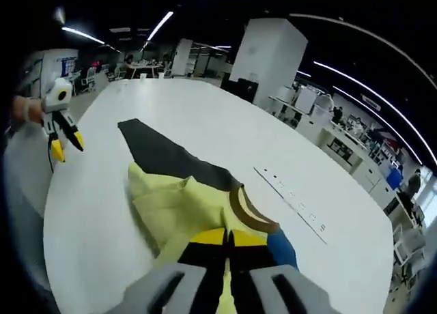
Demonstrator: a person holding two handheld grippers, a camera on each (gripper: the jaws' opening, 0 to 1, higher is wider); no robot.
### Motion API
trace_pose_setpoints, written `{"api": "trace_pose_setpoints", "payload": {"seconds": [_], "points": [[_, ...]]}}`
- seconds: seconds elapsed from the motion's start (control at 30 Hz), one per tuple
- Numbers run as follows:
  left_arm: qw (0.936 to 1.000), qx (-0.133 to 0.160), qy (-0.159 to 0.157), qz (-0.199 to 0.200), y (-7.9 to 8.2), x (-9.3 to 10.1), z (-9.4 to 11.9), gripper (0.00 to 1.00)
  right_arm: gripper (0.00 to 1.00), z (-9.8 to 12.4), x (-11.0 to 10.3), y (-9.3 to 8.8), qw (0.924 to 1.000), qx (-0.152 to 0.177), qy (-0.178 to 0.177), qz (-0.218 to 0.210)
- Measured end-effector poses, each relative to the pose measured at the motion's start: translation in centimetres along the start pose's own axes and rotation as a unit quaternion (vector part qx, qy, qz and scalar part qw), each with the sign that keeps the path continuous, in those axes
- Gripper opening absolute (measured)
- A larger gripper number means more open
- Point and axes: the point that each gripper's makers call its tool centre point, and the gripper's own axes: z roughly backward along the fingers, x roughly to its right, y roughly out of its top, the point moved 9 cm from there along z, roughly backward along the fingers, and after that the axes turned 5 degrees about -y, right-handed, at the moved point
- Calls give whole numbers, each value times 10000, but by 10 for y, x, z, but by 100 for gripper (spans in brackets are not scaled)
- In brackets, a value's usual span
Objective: Fold the garment on the visible template until the final outline fits inside the template.
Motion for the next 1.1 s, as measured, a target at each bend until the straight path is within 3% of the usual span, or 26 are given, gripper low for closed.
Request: {"api": "trace_pose_setpoints", "payload": {"seconds": [0.43,0.83,0.97,1.1], "points": [[10000,26,16,66,4,-4,-6,31,0,-37,19,-22,9971,-512,-153,-540],[9999,41,1,139,4,-4,-11,31,0,-41,20,-29,9973,-586,-100,-426],[9999,52,-10,143,3,-3,-11,31,12,-35,20,-26,9973,-331,-55,-649],[9999,55,-28,112,5,-3,-12,32,30,-29,17,-28,9977,-210,-31,-648]]}}
